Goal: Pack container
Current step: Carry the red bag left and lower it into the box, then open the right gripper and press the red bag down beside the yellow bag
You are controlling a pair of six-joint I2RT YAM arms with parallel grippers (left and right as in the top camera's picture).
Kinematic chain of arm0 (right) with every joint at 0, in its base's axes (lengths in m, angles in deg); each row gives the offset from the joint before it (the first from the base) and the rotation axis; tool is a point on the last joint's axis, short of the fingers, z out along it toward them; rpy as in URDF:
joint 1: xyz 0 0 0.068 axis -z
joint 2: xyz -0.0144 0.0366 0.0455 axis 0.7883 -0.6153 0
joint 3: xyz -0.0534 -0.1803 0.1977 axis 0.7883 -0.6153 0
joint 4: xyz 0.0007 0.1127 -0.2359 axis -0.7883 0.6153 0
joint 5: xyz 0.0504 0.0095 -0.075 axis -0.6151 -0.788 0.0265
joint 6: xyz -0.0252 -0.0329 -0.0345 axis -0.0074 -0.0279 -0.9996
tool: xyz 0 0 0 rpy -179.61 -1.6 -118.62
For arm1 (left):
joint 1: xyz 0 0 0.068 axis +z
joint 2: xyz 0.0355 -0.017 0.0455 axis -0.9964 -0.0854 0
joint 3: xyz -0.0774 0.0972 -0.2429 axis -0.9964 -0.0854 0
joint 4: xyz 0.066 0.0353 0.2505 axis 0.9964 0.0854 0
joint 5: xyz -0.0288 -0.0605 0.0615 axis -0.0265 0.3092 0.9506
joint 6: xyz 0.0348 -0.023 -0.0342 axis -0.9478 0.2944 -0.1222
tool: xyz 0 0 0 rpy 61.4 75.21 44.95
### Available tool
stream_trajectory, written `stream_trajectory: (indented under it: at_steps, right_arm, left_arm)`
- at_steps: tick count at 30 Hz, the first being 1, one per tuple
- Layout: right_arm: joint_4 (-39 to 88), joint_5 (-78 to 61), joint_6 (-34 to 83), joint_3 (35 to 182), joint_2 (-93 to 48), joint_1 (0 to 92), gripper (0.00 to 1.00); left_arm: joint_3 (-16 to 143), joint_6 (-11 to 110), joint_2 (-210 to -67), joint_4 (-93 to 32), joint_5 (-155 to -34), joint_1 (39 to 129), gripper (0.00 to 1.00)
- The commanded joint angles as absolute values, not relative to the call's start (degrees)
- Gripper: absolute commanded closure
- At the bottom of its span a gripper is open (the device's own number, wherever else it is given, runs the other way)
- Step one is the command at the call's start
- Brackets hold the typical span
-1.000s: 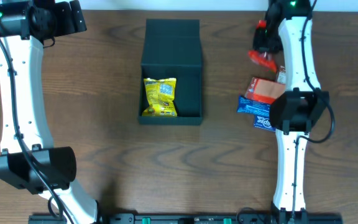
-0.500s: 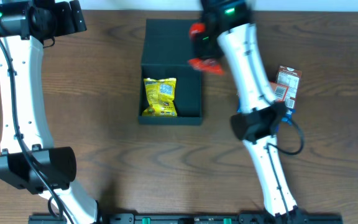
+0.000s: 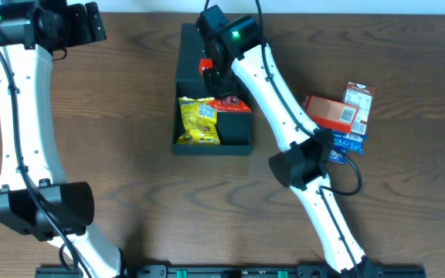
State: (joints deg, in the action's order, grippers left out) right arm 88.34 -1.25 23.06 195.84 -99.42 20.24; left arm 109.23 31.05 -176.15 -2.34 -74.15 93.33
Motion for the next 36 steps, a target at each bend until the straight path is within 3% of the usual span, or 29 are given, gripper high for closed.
stream_trajectory:
  at_steps: [1,5,10,19,26,36]
  right_arm:
    - [88.8,6.5,20.0,184.8,-83.6,21.2,0.98]
    - [81.5,5.3,23.6,167.0,-73.4,21.6,0.98]
    - [68.8,1.4,35.7,154.7,-73.5,19.3,0.98]
    - [61.4,4.5,50.8,146.3,-74.3,17.0,0.98]
    - [58.3,4.7,50.1,142.8,-74.5,16.3,0.98]
    - [55.3,4.8,39.5,140.2,-74.5,15.3,0.98]
  left_arm:
    - [109.3,31.0,-176.8,-2.3,-74.4,93.9,0.05]
    - [109.3,31.0,-176.8,-2.4,-74.4,93.7,0.05]
    - [109.3,31.1,-176.8,-2.3,-74.4,93.6,0.05]
    - [109.3,31.3,-176.8,-2.3,-74.4,93.7,0.05]
    - [109.3,31.5,-176.8,-2.4,-76.1,93.9,0.05]
    - [109.3,31.5,-176.8,-2.4,-77.0,94.5,0.05]
